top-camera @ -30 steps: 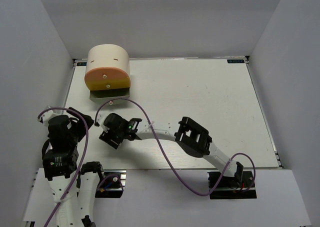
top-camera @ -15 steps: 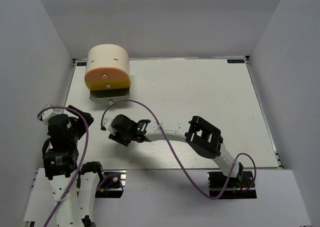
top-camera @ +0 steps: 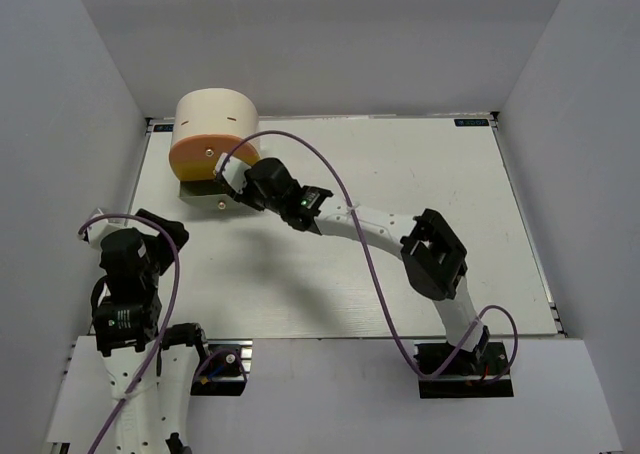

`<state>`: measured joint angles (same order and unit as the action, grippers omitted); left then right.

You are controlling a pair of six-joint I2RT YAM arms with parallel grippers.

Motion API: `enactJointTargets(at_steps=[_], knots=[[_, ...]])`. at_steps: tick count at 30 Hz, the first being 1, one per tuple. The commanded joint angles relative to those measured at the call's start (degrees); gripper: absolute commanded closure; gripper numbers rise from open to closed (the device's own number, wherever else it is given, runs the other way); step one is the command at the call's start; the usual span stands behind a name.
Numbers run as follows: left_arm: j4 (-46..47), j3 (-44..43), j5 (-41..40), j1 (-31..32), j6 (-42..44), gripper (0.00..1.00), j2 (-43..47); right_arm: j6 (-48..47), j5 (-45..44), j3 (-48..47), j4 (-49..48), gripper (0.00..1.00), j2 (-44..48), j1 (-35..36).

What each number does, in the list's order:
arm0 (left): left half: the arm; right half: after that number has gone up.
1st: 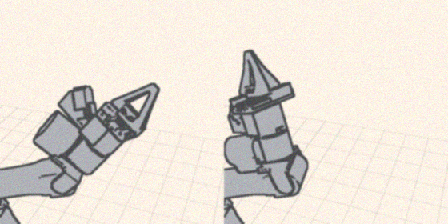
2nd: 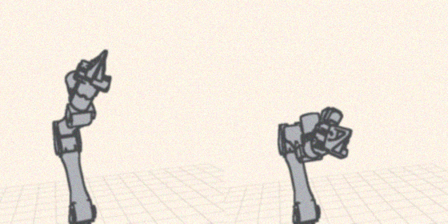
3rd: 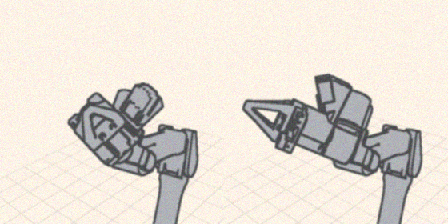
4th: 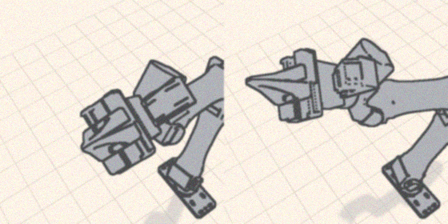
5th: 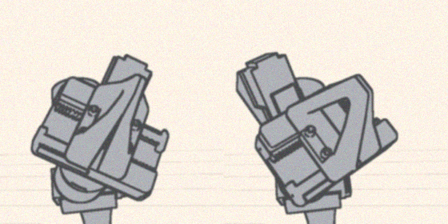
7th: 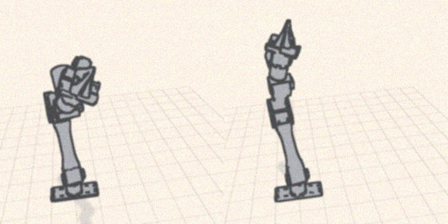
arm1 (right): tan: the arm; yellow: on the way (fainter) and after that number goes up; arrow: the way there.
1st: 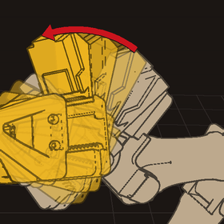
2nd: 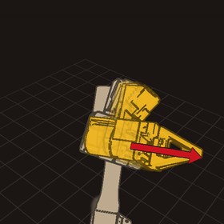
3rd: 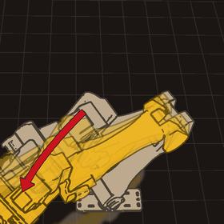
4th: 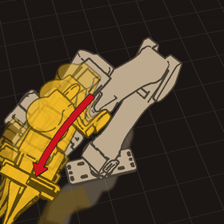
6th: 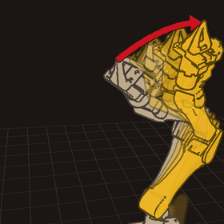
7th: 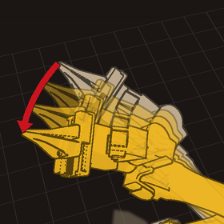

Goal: Sort the stationery into containers
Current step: Place the stapler in the drawer.

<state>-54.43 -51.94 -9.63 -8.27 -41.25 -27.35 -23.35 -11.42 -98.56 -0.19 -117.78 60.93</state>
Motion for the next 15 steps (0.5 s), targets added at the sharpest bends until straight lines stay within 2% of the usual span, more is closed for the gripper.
enactJointTargets(at_steps=[1, 7, 15], knots=[[2.1, 1.2, 1.3, 0.2, -1.1, 0.01, 0.4, -6.8, -1.1, -5.6, -8.2, 0.86, -3.8, -0.6], [2.6, 2.9, 2.4, 0.2, -1.7, 0.01, 1.4, -8.5, 1.1, -12.8, -11.7, 0.86, -10.0, -2.7], [1.4, 3.4, 2.4, 0.2, -2.3, 0.01, 2.0, -7.8, 3.2, -11.2, -16.2, 0.85, -12.0, -3.0]])
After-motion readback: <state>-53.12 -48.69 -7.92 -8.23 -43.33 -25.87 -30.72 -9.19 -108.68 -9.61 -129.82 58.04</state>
